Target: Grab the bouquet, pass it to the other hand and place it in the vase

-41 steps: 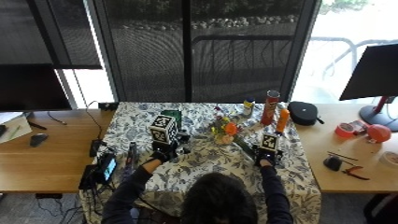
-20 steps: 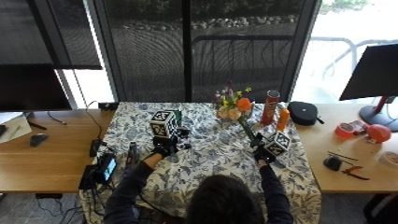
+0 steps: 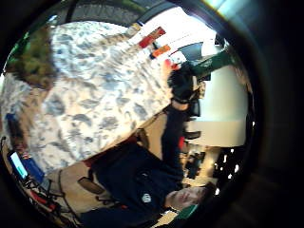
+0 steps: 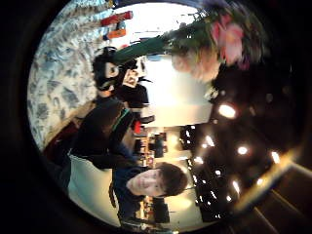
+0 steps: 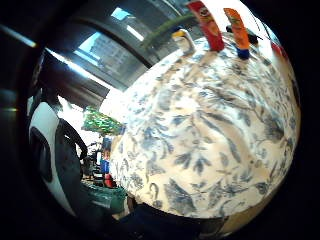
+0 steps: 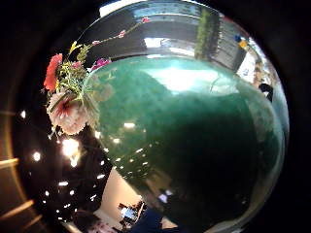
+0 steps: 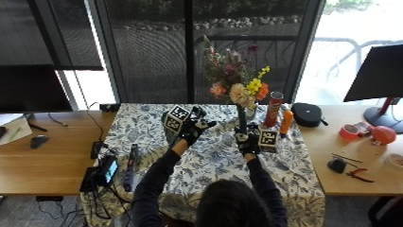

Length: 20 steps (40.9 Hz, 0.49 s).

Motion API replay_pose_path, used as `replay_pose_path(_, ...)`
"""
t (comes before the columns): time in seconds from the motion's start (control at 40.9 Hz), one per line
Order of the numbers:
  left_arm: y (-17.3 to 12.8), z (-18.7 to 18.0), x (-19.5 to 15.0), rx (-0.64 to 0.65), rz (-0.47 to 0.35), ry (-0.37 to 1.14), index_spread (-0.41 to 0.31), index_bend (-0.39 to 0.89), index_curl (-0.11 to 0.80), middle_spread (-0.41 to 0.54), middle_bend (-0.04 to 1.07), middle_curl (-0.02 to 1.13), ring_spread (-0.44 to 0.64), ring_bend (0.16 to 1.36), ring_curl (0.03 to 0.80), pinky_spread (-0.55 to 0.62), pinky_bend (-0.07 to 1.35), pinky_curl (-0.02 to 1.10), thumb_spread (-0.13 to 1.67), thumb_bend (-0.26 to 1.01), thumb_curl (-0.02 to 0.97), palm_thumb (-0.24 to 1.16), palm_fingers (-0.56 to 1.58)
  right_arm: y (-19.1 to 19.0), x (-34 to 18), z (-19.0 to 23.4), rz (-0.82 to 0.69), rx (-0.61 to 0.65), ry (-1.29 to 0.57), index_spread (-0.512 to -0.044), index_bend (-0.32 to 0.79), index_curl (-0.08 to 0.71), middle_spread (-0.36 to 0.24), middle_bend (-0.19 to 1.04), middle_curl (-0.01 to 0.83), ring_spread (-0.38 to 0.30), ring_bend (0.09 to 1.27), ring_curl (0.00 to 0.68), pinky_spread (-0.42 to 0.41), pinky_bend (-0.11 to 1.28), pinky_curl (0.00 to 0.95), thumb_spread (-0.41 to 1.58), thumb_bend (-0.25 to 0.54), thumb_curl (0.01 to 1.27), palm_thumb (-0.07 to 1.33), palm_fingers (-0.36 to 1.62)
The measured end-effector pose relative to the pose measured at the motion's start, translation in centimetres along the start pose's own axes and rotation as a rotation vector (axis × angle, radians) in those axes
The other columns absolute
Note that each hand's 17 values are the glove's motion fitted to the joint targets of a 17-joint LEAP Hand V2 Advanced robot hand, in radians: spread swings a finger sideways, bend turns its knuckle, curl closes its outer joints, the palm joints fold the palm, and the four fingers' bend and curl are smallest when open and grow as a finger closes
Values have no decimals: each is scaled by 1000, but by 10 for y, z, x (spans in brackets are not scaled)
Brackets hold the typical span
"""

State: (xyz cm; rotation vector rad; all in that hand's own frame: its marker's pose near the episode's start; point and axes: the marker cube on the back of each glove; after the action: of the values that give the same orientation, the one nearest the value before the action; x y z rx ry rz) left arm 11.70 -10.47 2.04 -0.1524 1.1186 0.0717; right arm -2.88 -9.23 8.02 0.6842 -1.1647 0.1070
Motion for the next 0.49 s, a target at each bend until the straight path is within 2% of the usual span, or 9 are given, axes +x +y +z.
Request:
replay_pose_path(0.122,-40,14,-13,-51,5,144,54,119,331,329,148,248,352,614,297,418,401,364,1021,-14,321,417,65,23,-27,27,-46,-47,-88,-217,453,550,-175,858,681,-196,1045,611,-238,786,544,856,-17,488,1022,1388)
replay_pose_path(0.245,-85,23,-49,-67,-35,180,95,118,311,350,185,256,363,668,302,404,422,362,972,-38,318,389,137,36,-40,55,-274,-72,-182,-217,456,565,-172,874,682,-193,1051,613,-237,797,552,807,-17,523,1029,1375)
replay_pose_path(0.342,-88,31,-56,-33,-52,208,112,114,299,365,187,266,358,699,311,383,438,367,939,-36,321,382,172,53,-46,79,-378,-120,-255,-217,456,576,-170,881,681,-190,1058,612,-234,797,553,767,-16,550,1037,1371)
replay_pose_path(0.44,-83,42,-59,25,-65,249,111,170,310,340,186,276,319,698,314,344,424,363,922,-25,326,398,225,71,-41,98,-351,-181,-255,-218,456,585,-168,883,678,-189,1063,611,-233,799,555,739,-20,571,1036,1367)
replay_pose_path(0.489,-80,48,-60,54,-70,268,107,172,315,317,186,279,298,693,312,323,416,361,917,-19,330,415,250,77,-45,103,-390,-193,-274,-218,455,589,-167,885,676,-188,1065,610,-233,800,555,728,-21,581,1035,1366)
